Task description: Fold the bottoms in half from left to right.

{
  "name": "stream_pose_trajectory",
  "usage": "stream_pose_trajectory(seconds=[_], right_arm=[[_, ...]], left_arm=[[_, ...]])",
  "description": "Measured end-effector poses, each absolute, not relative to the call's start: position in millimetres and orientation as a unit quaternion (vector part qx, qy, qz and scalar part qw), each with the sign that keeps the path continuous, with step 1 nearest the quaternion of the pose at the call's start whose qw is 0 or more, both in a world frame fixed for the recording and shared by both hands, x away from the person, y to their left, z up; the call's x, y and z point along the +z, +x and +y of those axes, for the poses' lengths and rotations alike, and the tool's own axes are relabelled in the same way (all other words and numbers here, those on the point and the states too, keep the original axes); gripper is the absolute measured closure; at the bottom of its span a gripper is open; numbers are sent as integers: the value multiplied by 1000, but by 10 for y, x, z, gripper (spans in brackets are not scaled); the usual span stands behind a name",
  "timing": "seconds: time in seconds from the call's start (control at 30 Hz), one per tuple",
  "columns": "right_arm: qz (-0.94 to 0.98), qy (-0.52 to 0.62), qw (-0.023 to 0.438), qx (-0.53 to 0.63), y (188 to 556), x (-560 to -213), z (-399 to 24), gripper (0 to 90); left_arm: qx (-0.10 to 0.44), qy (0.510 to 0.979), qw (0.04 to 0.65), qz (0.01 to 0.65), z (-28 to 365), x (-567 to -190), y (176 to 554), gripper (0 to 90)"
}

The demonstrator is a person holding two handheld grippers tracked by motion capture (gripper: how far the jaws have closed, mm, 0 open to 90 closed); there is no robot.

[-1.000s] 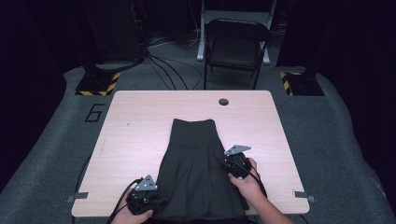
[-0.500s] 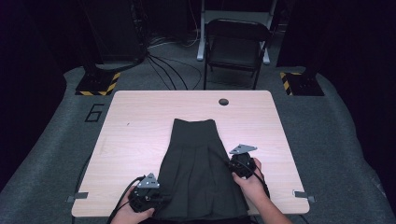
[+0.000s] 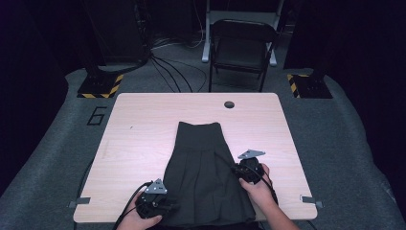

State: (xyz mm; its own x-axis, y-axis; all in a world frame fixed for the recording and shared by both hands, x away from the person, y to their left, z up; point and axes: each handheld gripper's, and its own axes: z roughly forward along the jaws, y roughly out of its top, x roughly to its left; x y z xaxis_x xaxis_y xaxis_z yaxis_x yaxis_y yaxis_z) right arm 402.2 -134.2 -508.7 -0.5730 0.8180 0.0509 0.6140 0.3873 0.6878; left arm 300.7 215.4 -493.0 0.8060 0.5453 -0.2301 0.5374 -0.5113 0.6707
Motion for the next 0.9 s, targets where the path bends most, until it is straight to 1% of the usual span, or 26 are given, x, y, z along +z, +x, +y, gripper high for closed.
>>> stream_pose_trajectory(seconds=[0.1,0.2,0.27,0.4,0.47,0.6,0.7,0.8,0.9], right_arm=[[813,443,144,348,3996,-5063,-1385,654],[808,447,144,357,3971,-5032,-1410,628],[807,442,149,361,3955,-4995,-1418,617],[808,430,165,368,3902,-4879,-1400,609],[808,426,164,372,3872,-4823,-1372,606],[814,411,157,378,3809,-4733,-1290,596],[820,400,154,380,3736,-4654,-1206,569],[823,394,136,387,3667,-4612,-1119,533],[831,384,125,381,3612,-4638,-1067,523]], left_arm=[[28,860,406,308,2204,-4818,3023,581],[44,844,431,316,2300,-4694,3063,543],[59,836,437,326,2373,-4655,3109,528],[68,830,436,341,2455,-4633,3201,514],[73,828,436,344,2463,-4621,3242,506],[81,827,434,349,2465,-4603,3325,486],[89,825,433,351,2477,-4591,3393,470],[92,818,438,360,2491,-4581,3476,455],[95,813,441,368,2485,-4588,3544,447]])
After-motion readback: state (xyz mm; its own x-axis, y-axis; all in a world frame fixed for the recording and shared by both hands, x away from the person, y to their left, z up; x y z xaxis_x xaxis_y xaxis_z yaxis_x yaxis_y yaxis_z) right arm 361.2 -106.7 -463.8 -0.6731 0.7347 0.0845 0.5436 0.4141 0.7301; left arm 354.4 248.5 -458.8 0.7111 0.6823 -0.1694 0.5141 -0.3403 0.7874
